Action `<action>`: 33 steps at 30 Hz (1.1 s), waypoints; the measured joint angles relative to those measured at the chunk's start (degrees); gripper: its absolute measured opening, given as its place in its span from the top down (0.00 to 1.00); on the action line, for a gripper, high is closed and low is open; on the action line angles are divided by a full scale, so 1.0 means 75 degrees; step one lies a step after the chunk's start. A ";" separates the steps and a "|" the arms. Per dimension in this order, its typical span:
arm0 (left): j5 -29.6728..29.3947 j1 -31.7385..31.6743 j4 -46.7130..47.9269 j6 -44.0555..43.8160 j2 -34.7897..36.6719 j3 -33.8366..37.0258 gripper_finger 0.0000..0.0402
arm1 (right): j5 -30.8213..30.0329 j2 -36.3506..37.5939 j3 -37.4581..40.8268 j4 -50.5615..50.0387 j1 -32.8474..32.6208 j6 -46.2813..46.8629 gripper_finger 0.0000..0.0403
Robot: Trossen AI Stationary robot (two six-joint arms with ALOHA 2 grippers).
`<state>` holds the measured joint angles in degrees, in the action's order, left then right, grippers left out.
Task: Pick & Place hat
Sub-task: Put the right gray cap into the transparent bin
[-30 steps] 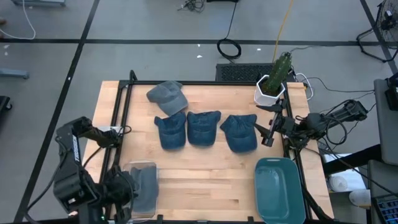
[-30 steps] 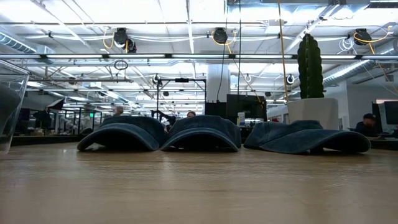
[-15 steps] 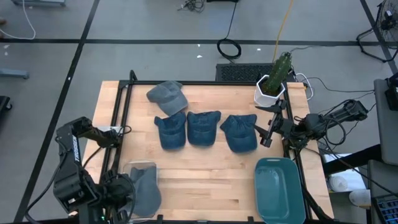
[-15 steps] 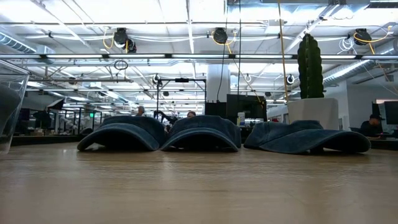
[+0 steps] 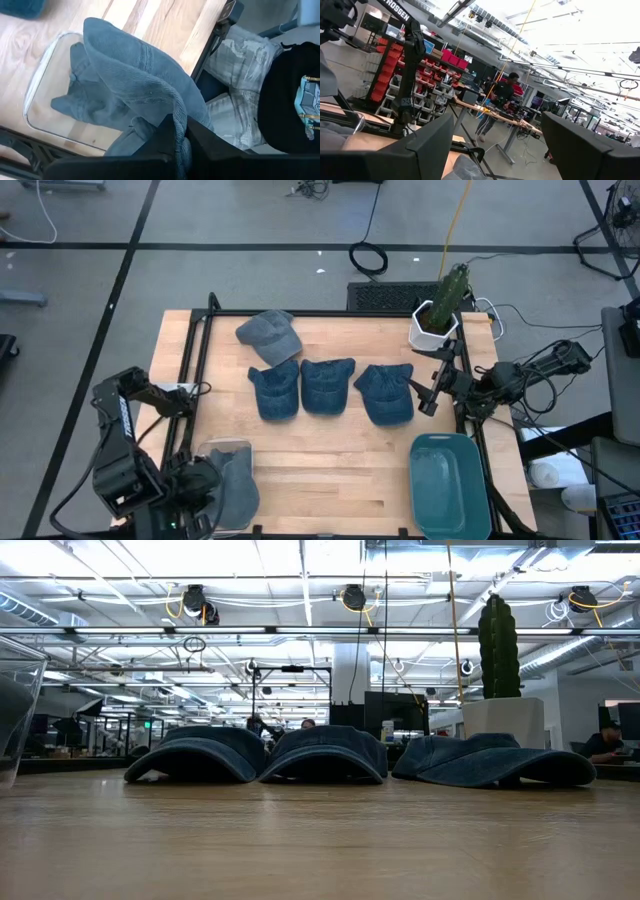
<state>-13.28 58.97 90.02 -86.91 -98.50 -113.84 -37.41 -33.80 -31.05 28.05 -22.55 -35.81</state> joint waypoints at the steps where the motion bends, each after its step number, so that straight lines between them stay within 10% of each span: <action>1: 0.0096 -0.0044 0.0003 0.0012 0.0003 0.0000 0.95 | 0.0000 0.0000 0.0000 0.0000 0.0000 0.0000 0.29; 20: 0.0928 0.0421 0.0020 -0.0459 0.0111 -0.0008 0.95 | 0.0000 -0.0006 0.0000 -0.0058 0.0000 -0.0125 0.28; 33: 0.1058 0.0231 -0.0003 0.2685 0.0073 -0.0006 0.95 | -0.0001 -0.0003 0.0000 -0.0063 0.0000 -0.0122 0.28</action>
<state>-5.35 60.70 90.00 -66.77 -97.95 -113.89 -37.42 -33.82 -31.05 27.58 -22.55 -36.73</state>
